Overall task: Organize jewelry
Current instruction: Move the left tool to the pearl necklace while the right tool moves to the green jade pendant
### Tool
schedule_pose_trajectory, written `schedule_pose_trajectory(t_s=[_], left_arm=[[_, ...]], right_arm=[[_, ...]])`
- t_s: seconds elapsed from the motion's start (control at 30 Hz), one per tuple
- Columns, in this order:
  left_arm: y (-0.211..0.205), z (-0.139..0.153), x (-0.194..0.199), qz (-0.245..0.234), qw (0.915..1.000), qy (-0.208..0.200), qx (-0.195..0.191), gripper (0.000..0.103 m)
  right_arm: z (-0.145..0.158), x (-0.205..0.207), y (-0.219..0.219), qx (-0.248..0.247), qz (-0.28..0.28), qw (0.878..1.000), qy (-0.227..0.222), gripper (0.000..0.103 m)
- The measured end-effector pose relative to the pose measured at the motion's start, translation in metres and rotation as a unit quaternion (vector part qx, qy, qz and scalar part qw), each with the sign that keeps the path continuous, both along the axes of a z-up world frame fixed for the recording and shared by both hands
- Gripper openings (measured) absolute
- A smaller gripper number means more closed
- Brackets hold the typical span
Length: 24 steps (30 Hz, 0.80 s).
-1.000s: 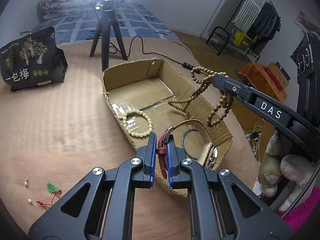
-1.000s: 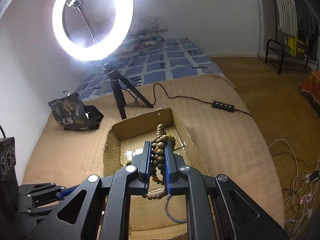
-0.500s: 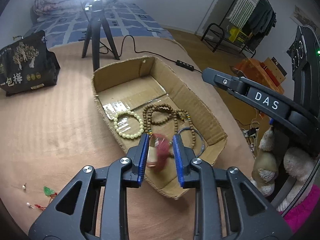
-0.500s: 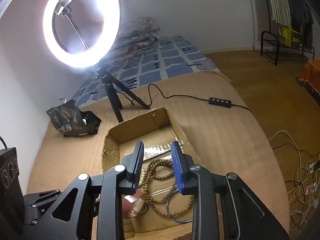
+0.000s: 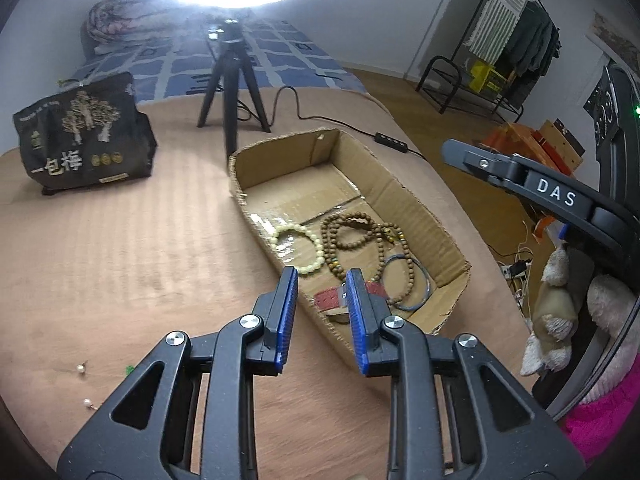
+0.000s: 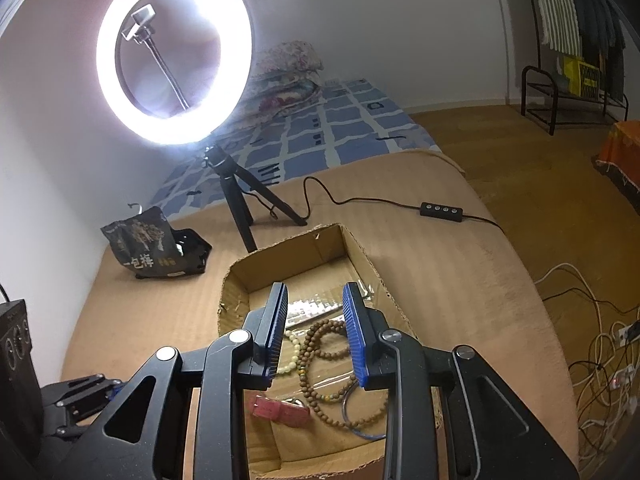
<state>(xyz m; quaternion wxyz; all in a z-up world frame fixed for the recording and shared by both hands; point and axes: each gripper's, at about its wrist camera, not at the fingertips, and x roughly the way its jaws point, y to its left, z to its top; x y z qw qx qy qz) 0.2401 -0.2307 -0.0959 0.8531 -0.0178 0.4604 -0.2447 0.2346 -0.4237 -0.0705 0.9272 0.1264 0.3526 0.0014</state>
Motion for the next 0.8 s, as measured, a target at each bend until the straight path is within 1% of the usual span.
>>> schedule_pose_trajectory(t_s=[0.13,0.37,0.4,0.43,0.47,0.5,0.53,0.57,0.7,0.8], left_arm=[[0.021,0.01,-0.003,0.016,0.9998,-0.012,0.005,0.024],[0.068,0.025,-0.01,0.043,0.9978,-0.041,0.03,0.024],[0.076,0.027,-0.012,0.048,0.9973,-0.045,0.034,0.027],[0.086,0.029,-0.013,0.056,0.9966,-0.049,0.035,0.033],[0.093,0.03,-0.014,0.062,0.9961,-0.051,0.036,0.036],[0.105,0.032,-0.016,0.073,0.9951,-0.056,0.037,0.04],[0.116,0.032,-0.017,0.082,0.9941,-0.059,0.038,0.04],[0.125,0.032,-0.018,0.09,0.9935,-0.058,0.04,0.04],[0.166,0.028,-0.019,0.121,0.9908,-0.047,0.039,0.04],[0.192,0.024,-0.025,0.138,0.989,-0.037,0.039,0.04]], right_arm=[[0.006,-0.004,0.004,-0.002,0.005,1.0,-0.007,0.027],[0.013,-0.009,0.026,-0.012,0.035,0.999,-0.015,0.027],[0.013,-0.01,0.032,-0.014,0.043,0.999,-0.016,0.027],[0.014,-0.011,0.036,-0.015,0.049,0.999,-0.017,0.027],[0.014,-0.012,0.04,-0.016,0.056,0.998,-0.016,0.029],[0.013,-0.012,0.047,-0.018,0.066,0.998,-0.016,0.036],[0.014,-0.013,0.052,-0.019,0.073,0.997,-0.016,0.043],[0.013,-0.014,0.058,-0.02,0.081,0.996,-0.017,0.044],[0.006,-0.015,0.083,-0.022,0.11,0.994,-0.008,0.044],[-0.005,-0.017,0.11,-0.034,0.145,0.989,0.006,0.045]])
